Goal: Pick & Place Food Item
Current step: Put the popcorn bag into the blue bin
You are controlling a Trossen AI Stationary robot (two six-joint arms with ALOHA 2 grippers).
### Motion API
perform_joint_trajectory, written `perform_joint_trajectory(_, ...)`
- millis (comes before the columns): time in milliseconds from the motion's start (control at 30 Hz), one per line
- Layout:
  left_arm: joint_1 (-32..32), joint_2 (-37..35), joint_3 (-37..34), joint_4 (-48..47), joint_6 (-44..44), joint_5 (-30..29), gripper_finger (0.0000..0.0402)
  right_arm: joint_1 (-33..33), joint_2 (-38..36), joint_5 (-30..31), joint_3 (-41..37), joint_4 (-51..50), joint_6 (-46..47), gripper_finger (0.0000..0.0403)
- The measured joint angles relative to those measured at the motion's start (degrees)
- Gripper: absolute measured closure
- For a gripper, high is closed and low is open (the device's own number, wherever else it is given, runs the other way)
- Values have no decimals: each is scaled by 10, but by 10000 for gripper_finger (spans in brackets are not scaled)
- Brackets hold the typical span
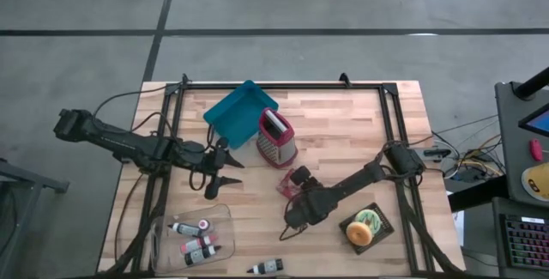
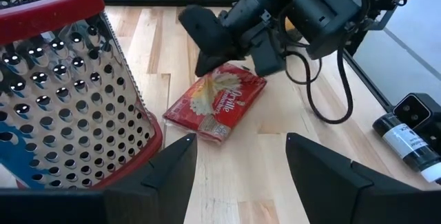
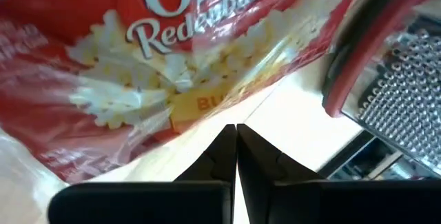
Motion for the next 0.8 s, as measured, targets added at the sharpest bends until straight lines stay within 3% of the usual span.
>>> perform_joint_trajectory(300,0,0,2,0,4,0,174,14,-56,-50,13,35,50,395)
perform_joint_trajectory(533,0,0,0,0,7,0,174,52,-84,-143,41,73,47,395)
perform_joint_trajectory(800,0,0,-1,0,14,0,174,95,-84,-168,62,143,50,393)
